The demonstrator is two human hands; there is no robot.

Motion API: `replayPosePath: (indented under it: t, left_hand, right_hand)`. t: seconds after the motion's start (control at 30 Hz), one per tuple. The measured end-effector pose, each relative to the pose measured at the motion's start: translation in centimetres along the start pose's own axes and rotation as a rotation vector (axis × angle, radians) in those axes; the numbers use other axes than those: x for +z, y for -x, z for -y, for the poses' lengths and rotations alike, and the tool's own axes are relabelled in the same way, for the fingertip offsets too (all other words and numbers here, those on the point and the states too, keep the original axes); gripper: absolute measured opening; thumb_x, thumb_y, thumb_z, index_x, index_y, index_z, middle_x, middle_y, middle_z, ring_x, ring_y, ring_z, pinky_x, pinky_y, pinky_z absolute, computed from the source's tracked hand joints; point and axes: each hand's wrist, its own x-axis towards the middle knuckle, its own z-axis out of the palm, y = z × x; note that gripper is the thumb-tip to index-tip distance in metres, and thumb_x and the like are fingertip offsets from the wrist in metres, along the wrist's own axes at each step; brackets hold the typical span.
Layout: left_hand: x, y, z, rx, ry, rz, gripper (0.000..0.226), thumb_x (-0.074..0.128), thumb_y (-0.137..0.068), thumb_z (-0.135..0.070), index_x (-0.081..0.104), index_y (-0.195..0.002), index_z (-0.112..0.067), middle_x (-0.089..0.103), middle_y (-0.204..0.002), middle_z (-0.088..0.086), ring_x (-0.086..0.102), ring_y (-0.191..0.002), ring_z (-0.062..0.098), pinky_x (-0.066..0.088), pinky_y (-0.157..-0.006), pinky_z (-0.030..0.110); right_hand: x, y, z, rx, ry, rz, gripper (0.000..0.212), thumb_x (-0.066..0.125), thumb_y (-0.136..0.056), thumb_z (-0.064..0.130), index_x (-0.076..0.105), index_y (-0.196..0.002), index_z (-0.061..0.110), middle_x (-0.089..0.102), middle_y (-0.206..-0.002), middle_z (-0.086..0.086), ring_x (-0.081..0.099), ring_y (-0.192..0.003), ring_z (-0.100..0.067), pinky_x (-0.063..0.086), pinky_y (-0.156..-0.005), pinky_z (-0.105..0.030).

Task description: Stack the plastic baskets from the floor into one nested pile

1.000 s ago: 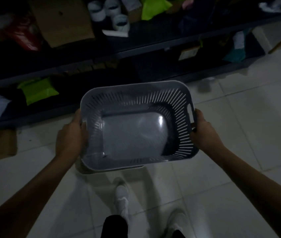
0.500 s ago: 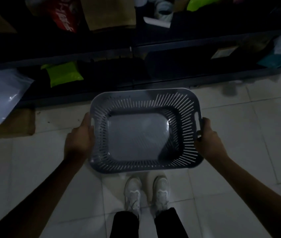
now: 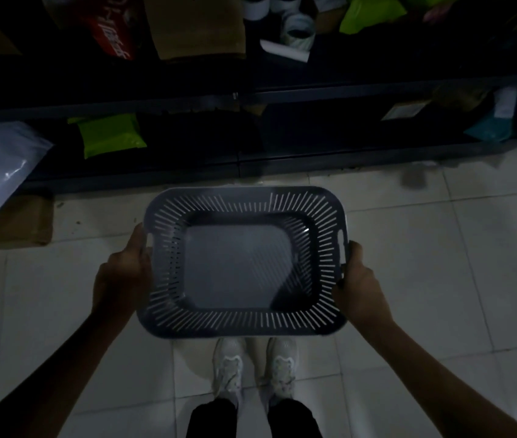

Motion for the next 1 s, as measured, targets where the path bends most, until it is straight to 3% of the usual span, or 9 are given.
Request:
replayPosePath:
  t: [0.2, 0.3, 0.4, 0.57, 0.67, 0.77, 0.83, 0.93, 1.0]
  left_hand:
    - [0.1, 0.0, 0.6, 0.013, -0.020, -0.047, 0.048, 0.025, -0.098, -0.037, 0.030, -0.145, -0.034, 0.069, -0.079, 0.017, 0.064, -0.063, 0.038, 0.054, -0.061, 0.048]
    - [-0.2, -0.2, 1.4, 0.030, -0.058, -0.065, 0.056, 0.021, -0.093, -0.040, 0.031, -0.147, -0.030, 0.069, -0.085, 0.022, 0.063, -0.068, 0.043, 0.052, -0.062, 0.049]
    - [-0.2, -0.7, 1.8, -0.002, -0.041, -0.015, 0.057, 0.020, -0.092, -0.042, 0.026, -0.148, -0.035, 0.071, -0.093, 0.019, 0.064, -0.074, 0.041, 0.046, -0.064, 0.042]
    - [0.7, -0.9, 0.9, 0.050, -0.024, -0.002, 0.054, 0.026, -0.098, -0.039, 0.029, -0.150, -0.027, 0.066, -0.079, 0.014, 0.057, -0.061, 0.031, 0.044, -0.059, 0.037]
    - [2.0, -0.7, 0.6, 0.135, -0.002, -0.028, 0.048, 0.042, -0.100, -0.021, 0.039, -0.147, -0.010, 0.055, -0.064, 0.007, 0.044, -0.049, 0.019, 0.040, -0.050, 0.030]
    - [3.8, -1.0, 1.7, 0.200, 0.008, 0.017, 0.054, 0.042, -0.098, -0.026, 0.037, -0.146, -0.003, 0.056, -0.060, 0.009, 0.051, -0.044, 0.022, 0.048, -0.045, 0.031]
    - [5.0, -1.4, 2.6, 0.192, 0.033, 0.047, 0.059, 0.043, -0.095, -0.029, 0.033, -0.148, -0.005, 0.060, -0.062, 0.009, 0.056, -0.045, 0.022, 0.051, -0.046, 0.031]
    - [6.7, -2.0, 3.0, 0.107, 0.077, 0.084, 0.061, 0.047, -0.096, -0.026, 0.027, -0.151, -0.011, 0.057, -0.062, 0.003, 0.056, -0.046, 0.018, 0.049, -0.045, 0.029]
    - [7.8, -2.7, 3.5, 0.006, 0.105, 0.146, 0.064, 0.050, -0.097, -0.023, 0.021, -0.153, -0.019, 0.060, -0.066, 0.005, 0.060, -0.051, 0.020, 0.054, -0.049, 0.035]
  right_hand:
    - [0.7, 0.2, 0.1, -0.047, -0.011, 0.030, 0.059, 0.061, -0.086, 0.010, 0.026, -0.134, 0.015, 0.068, -0.089, -0.004, 0.062, -0.064, -0.009, 0.034, -0.043, -0.007]
    - [1.5, 0.0, 0.0, -0.036, -0.027, 0.062, 0.063, 0.062, -0.085, 0.009, 0.024, -0.135, 0.018, 0.069, -0.089, -0.003, 0.064, -0.065, -0.010, 0.039, -0.046, -0.010]
    - [2.3, -0.6, -0.5, -0.016, -0.049, 0.100, 0.063, 0.062, -0.086, 0.011, 0.024, -0.135, 0.020, 0.069, -0.089, -0.004, 0.068, -0.067, -0.015, 0.051, -0.051, -0.021]
    - [3.2, -1.6, -1.5, 0.027, -0.081, 0.103, 0.060, 0.061, -0.088, 0.019, 0.025, -0.136, 0.017, 0.065, -0.090, -0.003, 0.068, -0.069, -0.021, 0.057, -0.061, -0.034]
    - [4.2, -2.5, -2.3, 0.058, -0.075, 0.097, 0.057, 0.061, -0.088, 0.020, 0.027, -0.134, 0.014, 0.067, -0.096, -0.010, 0.065, -0.070, -0.022, 0.055, -0.062, -0.033]
    - [5.6, -3.1, -3.1, 0.083, -0.054, 0.110, 0.060, 0.062, -0.089, 0.020, 0.028, -0.137, 0.008, 0.065, -0.092, -0.006, 0.060, -0.070, -0.020, 0.050, -0.060, -0.027]
    - [6.8, -3.4, -3.6, 0.080, -0.038, 0.103, 0.061, 0.063, -0.088, 0.018, 0.028, -0.138, 0.007, 0.060, -0.085, 0.003, 0.057, -0.068, -0.016, 0.047, -0.058, -0.023]
    - [8.5, -4.3, -4.6, 0.070, -0.014, 0.070, 0.069, 0.064, -0.086, 0.015, 0.024, -0.143, 0.011, 0.064, -0.094, -0.003, 0.062, -0.072, -0.021, 0.052, -0.063, -0.031]
    - [9.3, -5.3, -5.2, 0.072, -0.004, 0.091, 0.075, 0.064, -0.087, 0.014, 0.019, -0.147, 0.014, 0.065, -0.095, -0.005, 0.062, -0.073, -0.020, 0.050, -0.058, -0.025]
